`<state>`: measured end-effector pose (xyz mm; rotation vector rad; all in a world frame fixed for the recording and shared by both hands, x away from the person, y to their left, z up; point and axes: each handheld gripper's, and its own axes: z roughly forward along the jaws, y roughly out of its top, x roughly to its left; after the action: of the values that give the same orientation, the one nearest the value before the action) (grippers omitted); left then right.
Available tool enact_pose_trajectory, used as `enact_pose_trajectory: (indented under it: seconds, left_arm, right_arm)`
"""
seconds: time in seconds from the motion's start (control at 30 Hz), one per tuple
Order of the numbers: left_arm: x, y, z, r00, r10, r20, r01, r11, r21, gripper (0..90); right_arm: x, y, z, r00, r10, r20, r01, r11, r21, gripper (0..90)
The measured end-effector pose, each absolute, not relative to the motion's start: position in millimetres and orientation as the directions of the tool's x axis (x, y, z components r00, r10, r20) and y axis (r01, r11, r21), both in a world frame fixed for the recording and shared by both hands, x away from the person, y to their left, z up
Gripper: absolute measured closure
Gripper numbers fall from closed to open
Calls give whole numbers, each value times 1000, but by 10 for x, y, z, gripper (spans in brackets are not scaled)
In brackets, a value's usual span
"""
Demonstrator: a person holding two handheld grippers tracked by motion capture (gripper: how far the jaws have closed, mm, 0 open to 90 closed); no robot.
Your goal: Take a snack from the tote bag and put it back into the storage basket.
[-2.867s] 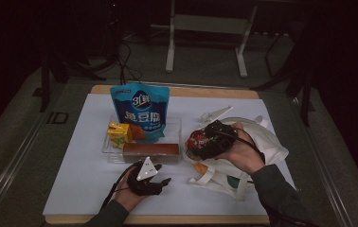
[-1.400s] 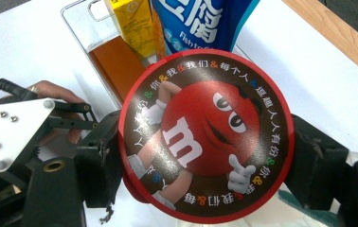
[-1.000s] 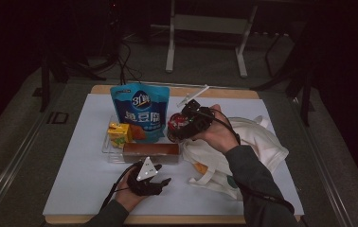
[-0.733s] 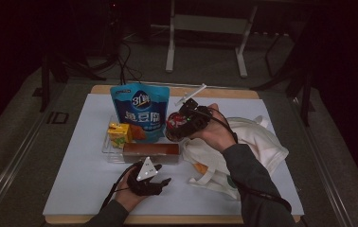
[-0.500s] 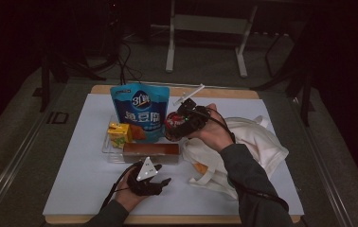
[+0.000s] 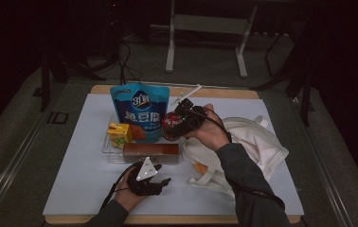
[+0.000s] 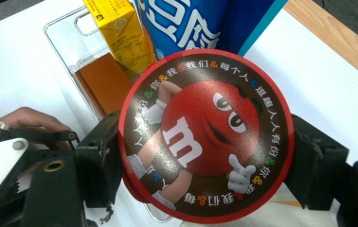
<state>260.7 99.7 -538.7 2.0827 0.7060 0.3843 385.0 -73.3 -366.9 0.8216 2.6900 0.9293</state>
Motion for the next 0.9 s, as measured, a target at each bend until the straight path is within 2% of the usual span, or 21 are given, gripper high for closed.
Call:
enact_pose_trajectory:
  seconds: [0.9]
  left_arm:
    - [2604,1003,-5388,792,611,4,337,-443,831,392]
  right_arm:
    - [3930,-643,-3867,-818,575,19,468,646,604,253]
